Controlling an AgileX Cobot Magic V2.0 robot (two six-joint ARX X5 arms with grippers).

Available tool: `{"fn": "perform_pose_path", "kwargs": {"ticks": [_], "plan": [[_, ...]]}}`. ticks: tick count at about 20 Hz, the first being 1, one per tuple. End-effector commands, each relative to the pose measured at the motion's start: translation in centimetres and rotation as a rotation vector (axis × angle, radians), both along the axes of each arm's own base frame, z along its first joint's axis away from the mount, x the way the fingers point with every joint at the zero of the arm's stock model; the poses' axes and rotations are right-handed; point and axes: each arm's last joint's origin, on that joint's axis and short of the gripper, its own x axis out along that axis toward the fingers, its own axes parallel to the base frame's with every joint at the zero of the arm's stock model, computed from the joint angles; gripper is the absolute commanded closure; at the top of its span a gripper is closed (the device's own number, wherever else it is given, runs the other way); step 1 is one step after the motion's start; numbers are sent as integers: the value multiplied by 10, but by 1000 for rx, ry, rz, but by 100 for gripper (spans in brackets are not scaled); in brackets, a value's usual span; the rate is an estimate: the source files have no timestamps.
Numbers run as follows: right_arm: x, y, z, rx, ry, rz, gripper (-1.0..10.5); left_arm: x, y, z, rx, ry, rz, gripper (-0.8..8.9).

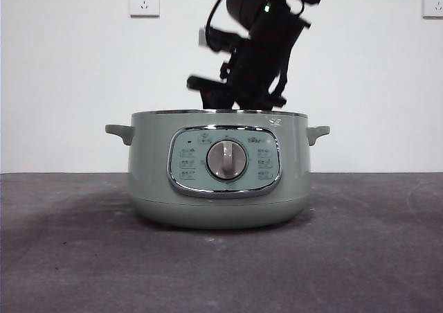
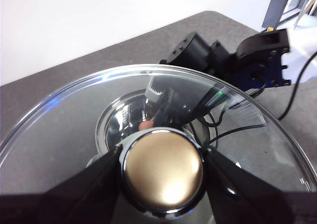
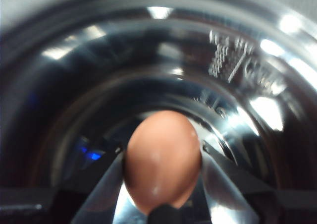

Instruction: Pick up the egg,open the lid,put the egg in the pot,close the lid

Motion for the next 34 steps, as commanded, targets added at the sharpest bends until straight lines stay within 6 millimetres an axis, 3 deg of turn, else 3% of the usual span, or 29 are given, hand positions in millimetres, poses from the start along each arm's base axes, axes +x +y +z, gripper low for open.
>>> {"fn": "perform_pose_path", "kwargs": {"ticks": [1, 7, 8, 11, 14, 16, 18, 21, 23, 28, 34], "plan": [[3, 6, -14, -26, 4, 23, 963, -3, 2, 8, -33, -59, -2, 821], [2, 16, -41, -71, 70, 44, 962, -3, 2, 7, -30, -54, -2, 821], [0, 18, -41, -70, 70, 50, 898, -3, 2, 7, -30, -54, -2, 821], [-1, 16, -32, -59, 55, 43, 554, -3, 2, 7, -30, -54, -2, 821], [-9, 7, 10, -37, -45, 7, 535, -3, 2, 7, -31, -55, -2, 821], [-22, -11, 55, 5, -114, -25, 536, -2, 1, 8, -33, -60, -2, 821], [-46, -40, 107, 20, -213, -130, 536, 4, -2, 6, -30, -53, -2, 821], [-100, -93, 181, 99, -362, -239, 536, 28, -15, -4, 1, -3, -8, 821], [-137, -119, 211, 145, -431, -260, 537, 51, -29, -12, 8, 11, -12, 821], [-206, -159, 243, 205, -509, -265, 537, 107, -62, -41, 11, 48, -63, 821], [-243, -179, 249, 227, -515, -273, 537, 139, -86, -66, 20, 61, -80, 822]]}}
